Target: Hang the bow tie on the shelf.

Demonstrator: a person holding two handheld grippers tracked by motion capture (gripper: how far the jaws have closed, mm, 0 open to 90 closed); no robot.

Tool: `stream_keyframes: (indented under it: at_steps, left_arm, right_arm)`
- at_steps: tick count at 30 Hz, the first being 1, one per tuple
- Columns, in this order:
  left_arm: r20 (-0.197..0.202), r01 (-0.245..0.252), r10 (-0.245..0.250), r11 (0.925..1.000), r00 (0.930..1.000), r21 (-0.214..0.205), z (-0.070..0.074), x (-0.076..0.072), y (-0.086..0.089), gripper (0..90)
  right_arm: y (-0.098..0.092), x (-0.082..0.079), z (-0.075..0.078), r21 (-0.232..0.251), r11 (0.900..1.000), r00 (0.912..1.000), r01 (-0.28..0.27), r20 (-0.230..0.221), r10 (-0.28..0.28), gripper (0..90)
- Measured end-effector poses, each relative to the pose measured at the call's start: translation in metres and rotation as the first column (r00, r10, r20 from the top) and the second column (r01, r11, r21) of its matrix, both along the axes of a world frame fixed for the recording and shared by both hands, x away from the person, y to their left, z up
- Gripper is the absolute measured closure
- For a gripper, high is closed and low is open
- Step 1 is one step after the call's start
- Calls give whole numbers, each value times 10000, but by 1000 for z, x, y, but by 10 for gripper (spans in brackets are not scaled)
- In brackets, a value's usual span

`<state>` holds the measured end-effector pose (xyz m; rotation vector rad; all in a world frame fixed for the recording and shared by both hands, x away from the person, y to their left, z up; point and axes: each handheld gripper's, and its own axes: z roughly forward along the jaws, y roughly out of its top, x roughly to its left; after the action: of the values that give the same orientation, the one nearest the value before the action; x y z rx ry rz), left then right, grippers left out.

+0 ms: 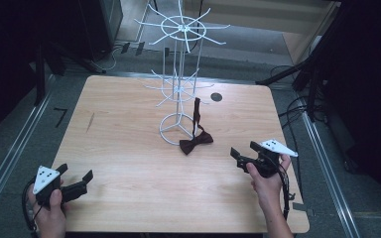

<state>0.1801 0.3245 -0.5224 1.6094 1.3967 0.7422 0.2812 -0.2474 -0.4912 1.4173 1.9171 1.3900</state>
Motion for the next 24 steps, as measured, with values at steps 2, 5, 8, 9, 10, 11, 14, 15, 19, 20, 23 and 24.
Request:
stream_keyframes:
  at_steps: [2, 5, 8, 9, 10, 11, 14, 15, 19, 20, 23, 24]
  left_arm:
    - [2, 2, -2, 10000, 10000, -1, 0, 0, 0, 83]
    - [0, -1, 1, 10000, 10000, 2, 0, 0, 0, 83]
    - [2, -9, 9, 10000, 10000, 1, 0, 0, 0, 83]
    - [1, 0, 0, 10000, 10000, 6, 0, 0, 0, 83]
    - [1, 3, -3, 10000, 10000, 13, 0, 0, 0, 83]
    - [9, -1, 1, 10000, 10000, 13, 0, 0, 0, 83]
    - [16, 3, -3, 10000, 10000, 26, 0, 0, 0, 83]
    - [15, 6, -6, 10000, 10000, 35, 0, 0, 0, 83]
    - [18, 11, -11, 10000, 10000, 40, 0, 0, 0, 83]
    - [19, 2, -2, 10000, 10000, 39, 0, 0, 0, 83]
    - [24, 12, -12, 10000, 10000, 46, 0, 0, 0, 83]
    - [32, 8, -8, 10000, 10000, 48, 0, 0, 0, 83]
  right_arm:
    - [-4, -2, -2, 54, 10000, 10000, 63, -47, -63, 144]
    - [-10, -5, -6, 84, 9998, 9998, 177, -116, -176, 144]
    - [-16, -8, -10, 54, 9995, 9995, 298, -135, -297, 144]
    - [-18, -9, -12, 93, 9994, 9992, 345, -182, -343, 144]
    - [-20, -10, -14, 108, 9992, 9991, 376, -218, -373, 144]
    - [-22, -11, -16, 121, 9990, 9988, 439, -245, -436, 144]
    - [-28, -15, -21, 134, 9985, 9980, 539, -324, -534, 144]
    - [-31, -16, -23, 101, 9985, 9980, 544, -312, -541, 144]
    - [-43, -21, -27, 130, 9975, 9971, 688, -339, -683, 144]
    - [-45, -22, -28, 121, 9970, 9964, 766, -379, -761, 144]
    - [-56, -27, -33, 172, 9948, 9939, 999, -492, -990, 145]
    - [-60, -28, -35, 199, 9944, 9934, 1039, -517, -1028, 145]
